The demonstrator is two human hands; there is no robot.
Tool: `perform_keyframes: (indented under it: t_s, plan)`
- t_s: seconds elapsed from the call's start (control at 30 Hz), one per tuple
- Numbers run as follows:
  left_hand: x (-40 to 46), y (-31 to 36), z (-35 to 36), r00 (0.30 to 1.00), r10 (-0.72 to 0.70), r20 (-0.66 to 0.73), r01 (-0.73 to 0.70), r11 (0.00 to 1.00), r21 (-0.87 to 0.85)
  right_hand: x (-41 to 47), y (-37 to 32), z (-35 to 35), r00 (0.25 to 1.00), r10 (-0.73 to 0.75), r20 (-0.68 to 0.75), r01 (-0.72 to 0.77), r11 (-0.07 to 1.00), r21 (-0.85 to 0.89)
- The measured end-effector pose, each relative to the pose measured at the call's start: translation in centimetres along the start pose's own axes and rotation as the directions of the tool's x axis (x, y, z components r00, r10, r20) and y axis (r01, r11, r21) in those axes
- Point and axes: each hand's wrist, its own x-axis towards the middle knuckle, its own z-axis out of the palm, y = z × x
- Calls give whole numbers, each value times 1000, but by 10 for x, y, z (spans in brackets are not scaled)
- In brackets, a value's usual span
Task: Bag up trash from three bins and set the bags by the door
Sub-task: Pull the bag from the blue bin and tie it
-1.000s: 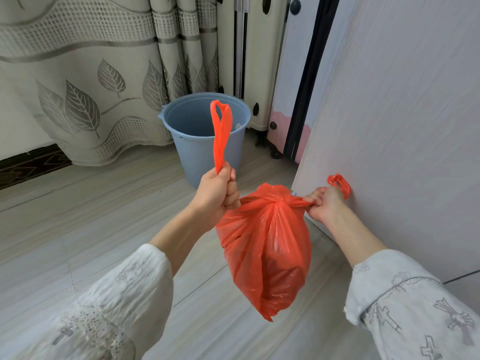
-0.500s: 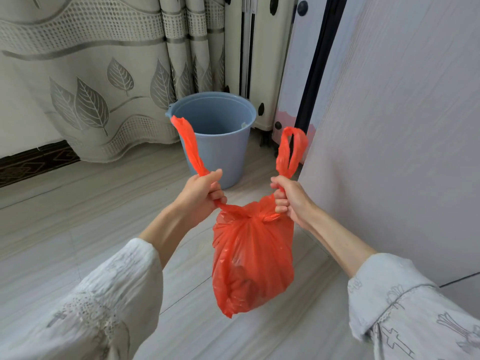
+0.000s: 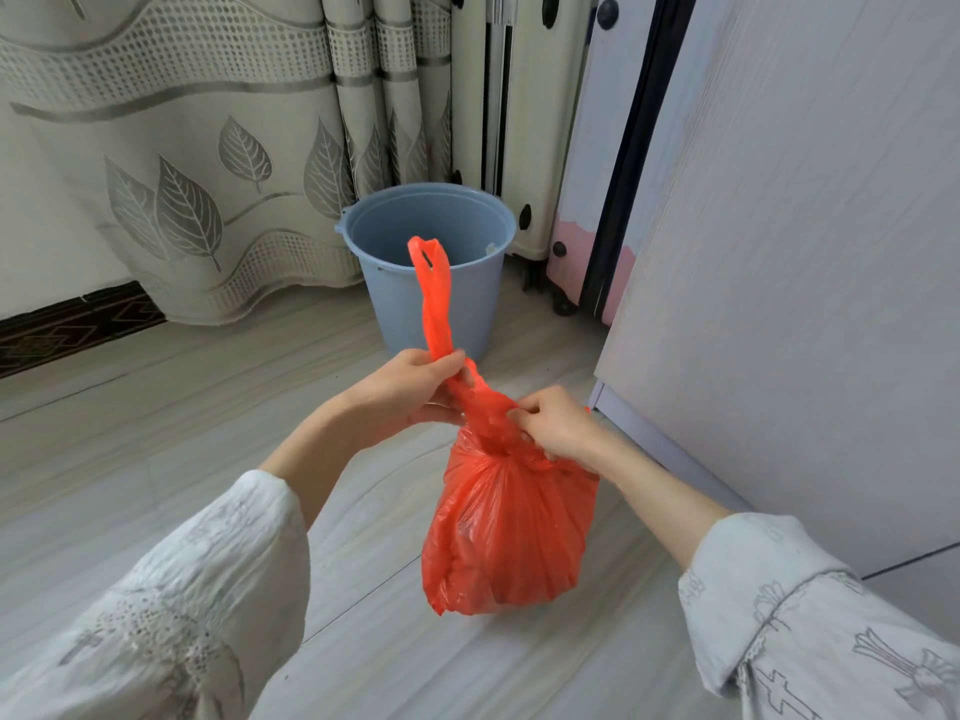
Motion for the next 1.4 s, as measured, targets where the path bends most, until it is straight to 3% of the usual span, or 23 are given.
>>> perform_keyframes:
  t_s: [0.17,0.33,0.5,0.63,0.73,0.93,1.0,1.1,1.23,1.4]
  plan:
    - [5,3,0,999,-26,-39,11,942,-334,-6,-10,2,980,-103,172,122,987,-102]
    - [8,2,0,998,-62,7,59,894,-445,-7,-3,15,954,-62,294,50,998,48]
    - [9,-14,-4,999,-16,36,25,963,-270,-10,-2,23,945,-22,327,-44,980,194]
    - [6,-36,-7,991,-9,-135,17,998,54,-11,0,20,930,47,366,-172,933,317]
    - [3,-50,-6,996,44,-83,-11,934,358,-8,2,17,920,85,383,-253,875,413]
    - [2,-59,3,991,-11,130,-88,681,727,-1,8,11,932,126,340,-287,830,478]
    - [2,-58,8,986,47,158,-153,615,774,1,9,11,940,140,310,-277,844,459]
    - [0,-51,14,964,154,216,-265,604,752,4,13,10,953,179,245,-269,873,408]
    - [1,-50,14,955,125,268,-292,547,785,4,21,6,955,203,218,-284,842,459]
    - [-1,-49,14,964,150,221,-262,685,679,4,39,-1,963,218,156,-257,918,302]
